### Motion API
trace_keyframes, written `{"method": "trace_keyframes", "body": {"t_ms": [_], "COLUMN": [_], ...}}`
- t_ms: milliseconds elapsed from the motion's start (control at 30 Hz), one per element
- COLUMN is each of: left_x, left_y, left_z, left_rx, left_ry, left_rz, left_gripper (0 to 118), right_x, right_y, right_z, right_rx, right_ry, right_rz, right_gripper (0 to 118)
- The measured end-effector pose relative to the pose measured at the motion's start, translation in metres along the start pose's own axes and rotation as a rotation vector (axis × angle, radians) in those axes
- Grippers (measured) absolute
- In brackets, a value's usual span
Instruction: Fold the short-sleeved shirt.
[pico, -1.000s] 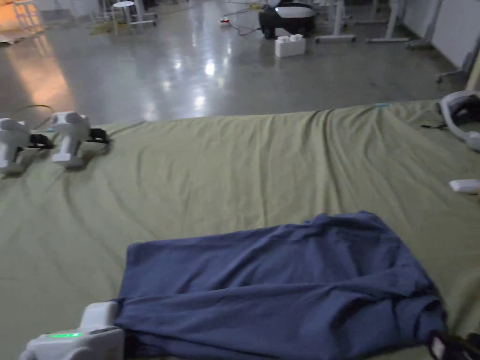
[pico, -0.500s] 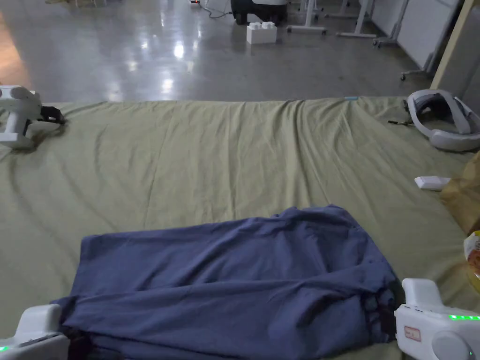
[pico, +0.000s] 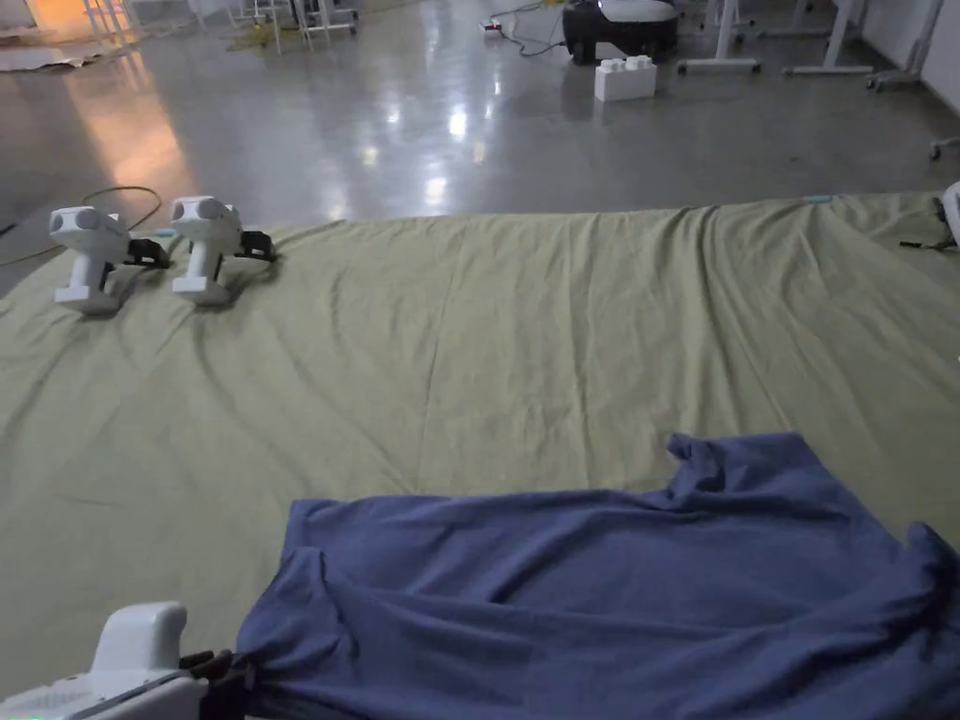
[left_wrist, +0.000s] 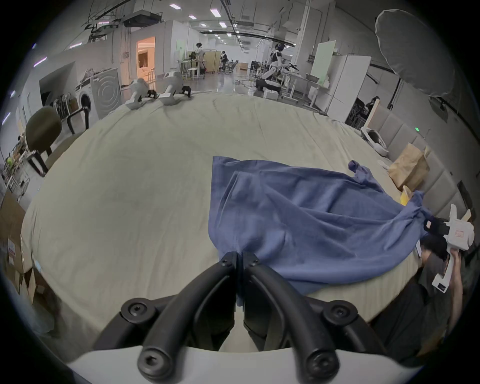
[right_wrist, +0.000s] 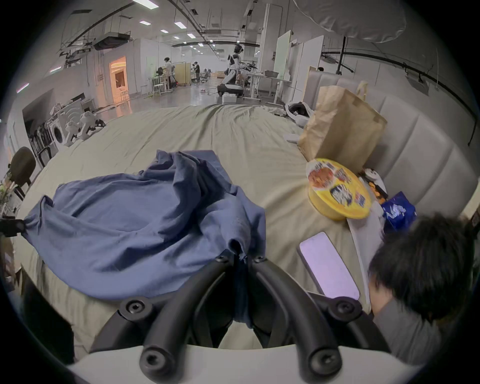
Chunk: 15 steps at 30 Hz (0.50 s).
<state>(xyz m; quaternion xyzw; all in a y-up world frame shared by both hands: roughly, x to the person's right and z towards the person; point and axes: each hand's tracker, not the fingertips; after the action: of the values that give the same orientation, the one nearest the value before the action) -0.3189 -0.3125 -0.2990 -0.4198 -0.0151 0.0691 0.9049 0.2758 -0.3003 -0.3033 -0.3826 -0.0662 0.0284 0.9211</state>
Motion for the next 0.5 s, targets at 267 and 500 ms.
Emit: {"method": "trace_keyframes", "body": {"t_ms": [267, 500], "left_x": [-0.017, -0.019], "left_y": [-0.065, -0.064], "left_z": [0.009, 0.027], "left_rx": [-0.12, -0.025], "left_ry": [-0.016, -0.008], "left_rz": [0.044, 0.053], "left_gripper": [6, 79], "right_x": [-0.014, 0.011], "right_y": [-0.068, -0.068], "right_z": [0.002, -0.001], "right_rx": [-0.152, -0.09], "right_ry": [0.028, 0.053], "right_rz": [0.073, -0.038], "right_gripper": [10, 73]}}
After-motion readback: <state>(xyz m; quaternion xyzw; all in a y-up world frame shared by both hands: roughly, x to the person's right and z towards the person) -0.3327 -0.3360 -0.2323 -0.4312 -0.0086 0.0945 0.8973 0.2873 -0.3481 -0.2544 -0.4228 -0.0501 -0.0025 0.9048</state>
